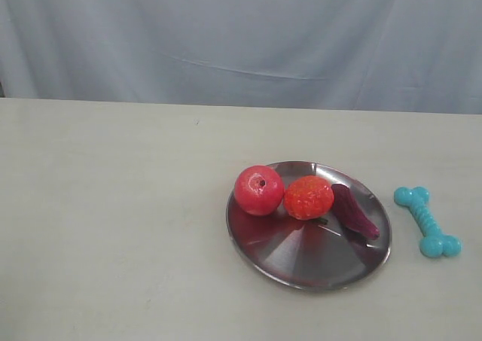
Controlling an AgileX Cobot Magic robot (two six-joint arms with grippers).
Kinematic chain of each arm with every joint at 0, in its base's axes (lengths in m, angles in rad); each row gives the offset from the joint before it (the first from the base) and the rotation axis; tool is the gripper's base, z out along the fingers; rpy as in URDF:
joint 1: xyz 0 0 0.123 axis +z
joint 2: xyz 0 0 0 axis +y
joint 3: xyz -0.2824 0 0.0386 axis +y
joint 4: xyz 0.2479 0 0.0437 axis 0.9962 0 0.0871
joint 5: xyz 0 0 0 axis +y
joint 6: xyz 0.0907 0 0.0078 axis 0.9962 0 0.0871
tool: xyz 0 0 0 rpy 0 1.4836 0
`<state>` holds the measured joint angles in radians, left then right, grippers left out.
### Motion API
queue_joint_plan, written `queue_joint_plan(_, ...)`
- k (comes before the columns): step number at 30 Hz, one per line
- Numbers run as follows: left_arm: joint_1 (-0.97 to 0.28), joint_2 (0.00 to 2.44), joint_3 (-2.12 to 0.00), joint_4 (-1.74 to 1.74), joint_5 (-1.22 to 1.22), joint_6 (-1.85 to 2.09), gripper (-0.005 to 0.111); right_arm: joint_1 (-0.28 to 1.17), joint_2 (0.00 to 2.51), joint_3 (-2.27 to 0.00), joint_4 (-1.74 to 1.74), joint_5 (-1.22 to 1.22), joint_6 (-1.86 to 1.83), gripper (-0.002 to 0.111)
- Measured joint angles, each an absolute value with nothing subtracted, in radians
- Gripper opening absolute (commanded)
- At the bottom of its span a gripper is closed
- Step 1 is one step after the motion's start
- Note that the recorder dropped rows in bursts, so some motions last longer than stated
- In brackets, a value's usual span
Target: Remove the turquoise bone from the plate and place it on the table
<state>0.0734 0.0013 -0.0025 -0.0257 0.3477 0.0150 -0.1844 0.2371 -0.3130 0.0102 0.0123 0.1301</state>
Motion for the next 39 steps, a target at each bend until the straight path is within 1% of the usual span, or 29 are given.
queue_joint_plan(3, 0.073, 0.001, -0.003, -0.026, 0.348, 0.015, 0.0, -0.184, 0.237, -0.313, 0.01, -0.024, 0.13, -0.001)
queue_joint_plan(10, 0.073, 0.001, -0.003, -0.024, 0.348, 0.015, 0.0, -0.189, 0.237, -0.313, 0.0, -0.023, 0.094, -0.001)
queue_joint_plan(14, 0.073, 0.001, -0.003, -0.024, 0.348, 0.015, 0.0, -0.298, 0.195, -0.313, 0.0, 0.03, 0.052, -0.001)
queue_joint_plan(17, 0.073, 0.001, -0.003, -0.024, 0.348, 0.015, 0.0, -0.337, 0.135, -0.309, 0.0, 0.085, 0.052, -0.001)
queue_joint_plan(23, 0.073, 0.001, -0.003, -0.024, 0.348, 0.015, 0.0, -0.341, 0.026, -0.159, 0.0, 0.086, 0.072, -0.001)
queue_joint_plan(29, 0.073, 0.001, -0.003, -0.024, 0.348, 0.015, 0.0, -0.341, 0.007, -0.016, 0.0, 0.073, 0.085, -0.001)
queue_joint_plan(39, 0.073, 0.001, -0.003, -0.024, 0.348, 0.015, 0.0, -0.341, 0.007, -0.004, 0.0, 0.106, 0.085, -0.001)
